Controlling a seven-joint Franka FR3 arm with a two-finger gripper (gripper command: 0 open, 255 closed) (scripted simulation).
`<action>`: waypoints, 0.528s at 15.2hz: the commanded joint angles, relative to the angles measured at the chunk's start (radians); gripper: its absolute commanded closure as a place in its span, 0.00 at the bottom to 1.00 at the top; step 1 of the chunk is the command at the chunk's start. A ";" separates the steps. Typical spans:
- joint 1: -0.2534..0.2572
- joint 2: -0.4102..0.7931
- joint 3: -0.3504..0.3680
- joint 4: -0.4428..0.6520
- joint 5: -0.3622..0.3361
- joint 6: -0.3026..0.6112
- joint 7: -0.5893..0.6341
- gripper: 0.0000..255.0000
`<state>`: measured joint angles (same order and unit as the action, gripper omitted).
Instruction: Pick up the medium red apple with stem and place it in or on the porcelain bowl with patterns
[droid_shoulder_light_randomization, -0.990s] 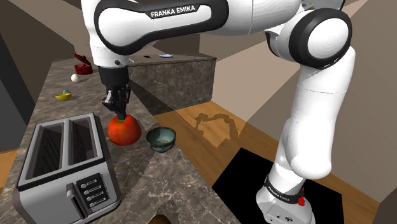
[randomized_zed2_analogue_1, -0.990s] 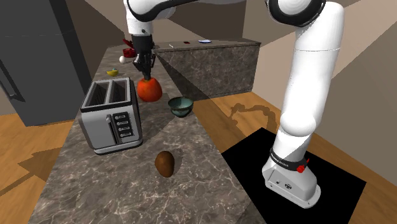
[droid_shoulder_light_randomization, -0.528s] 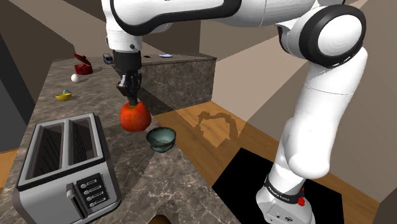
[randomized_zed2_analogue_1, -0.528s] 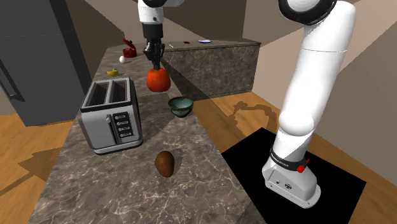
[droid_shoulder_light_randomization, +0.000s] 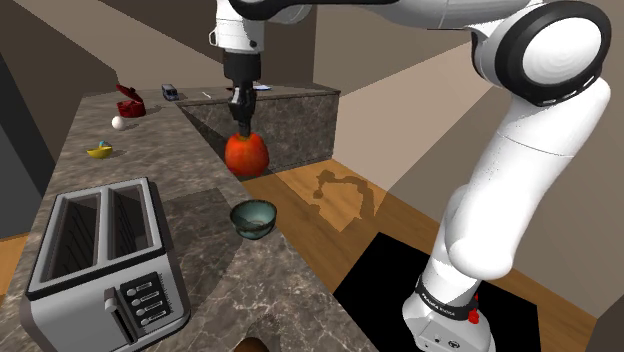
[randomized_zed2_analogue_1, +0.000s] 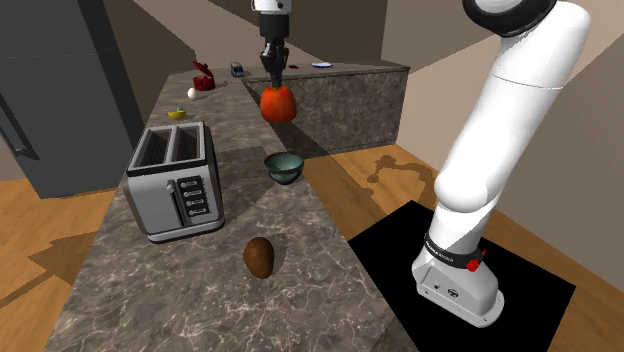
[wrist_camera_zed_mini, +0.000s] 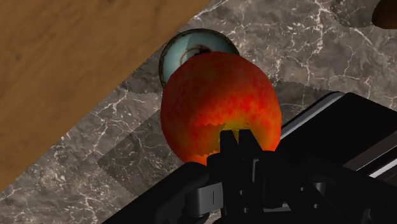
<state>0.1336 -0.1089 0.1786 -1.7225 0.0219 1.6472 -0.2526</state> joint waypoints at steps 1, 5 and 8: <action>-0.011 -0.028 -0.015 -0.034 0.004 0.006 -0.028 1.00; -0.010 -0.036 -0.015 -0.098 0.006 0.061 -0.030 1.00; -0.010 -0.041 -0.015 -0.143 0.007 0.102 -0.031 1.00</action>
<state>0.1240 -0.1507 0.1640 -1.8521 0.0288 1.7338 -0.2819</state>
